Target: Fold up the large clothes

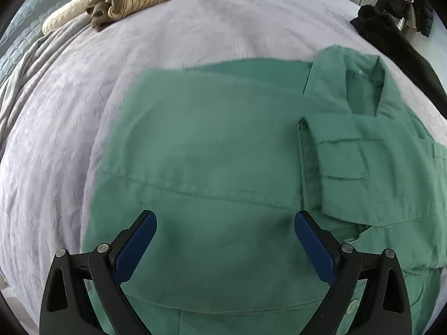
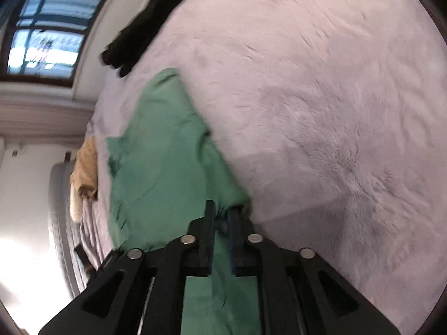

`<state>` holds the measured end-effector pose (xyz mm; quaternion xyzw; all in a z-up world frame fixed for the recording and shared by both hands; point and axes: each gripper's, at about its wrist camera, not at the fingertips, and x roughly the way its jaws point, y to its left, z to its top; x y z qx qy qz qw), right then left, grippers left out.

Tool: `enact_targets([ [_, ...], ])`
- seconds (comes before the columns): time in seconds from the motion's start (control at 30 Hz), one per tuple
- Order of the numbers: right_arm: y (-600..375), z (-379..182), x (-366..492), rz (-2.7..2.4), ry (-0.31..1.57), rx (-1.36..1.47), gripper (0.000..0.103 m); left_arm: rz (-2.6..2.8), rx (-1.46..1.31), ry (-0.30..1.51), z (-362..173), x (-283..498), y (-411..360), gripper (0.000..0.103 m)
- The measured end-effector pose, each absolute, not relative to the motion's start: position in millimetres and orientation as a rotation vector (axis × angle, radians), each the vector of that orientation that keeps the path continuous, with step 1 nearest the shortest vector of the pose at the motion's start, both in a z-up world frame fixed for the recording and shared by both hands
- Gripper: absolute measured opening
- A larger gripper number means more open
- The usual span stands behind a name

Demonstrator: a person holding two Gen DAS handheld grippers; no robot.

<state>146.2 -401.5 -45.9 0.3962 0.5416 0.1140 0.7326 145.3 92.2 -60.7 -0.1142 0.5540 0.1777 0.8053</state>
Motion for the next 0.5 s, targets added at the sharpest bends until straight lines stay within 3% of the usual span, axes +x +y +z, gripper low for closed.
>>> enact_targets([
  [0.03, -403, -36, 148, 0.267, 1.171, 0.848, 0.020, 0.376, -0.243, 1.180, -57, 146, 92, 0.099],
  [0.07, -402, -28, 155, 0.274, 1.153, 0.823, 0.029, 0.370, -0.243, 1.174, -54, 147, 91, 0.099],
  [0.1, -402, -21, 163, 0.275, 1.133, 0.798, 0.046, 0.359, -0.242, 1.173, -52, 147, 90, 0.099],
  [0.17, -404, -16, 188, 0.273, 1.109, 0.764, 0.058, 0.342, -0.230, 1.181, -55, 156, 82, 0.099],
  [0.4, -368, -56, 295, 0.319, 1.216, 0.656, 0.058, 0.306, -0.292, 1.186, -63, 171, 69, 0.099],
  [0.43, -361, -64, 304, 0.308, 1.252, 0.628, 0.055, 0.284, -0.314, 1.184, -62, 176, 69, 0.099],
  [0.47, -356, -68, 307, 0.306, 1.273, 0.613, 0.024, 0.268, -0.322, 1.182, -61, 182, 70, 0.099],
  [0.5, -352, -67, 309, 0.322, 1.277, 0.610, 0.004, 0.259, -0.318, 1.175, -59, 187, 68, 0.099],
])
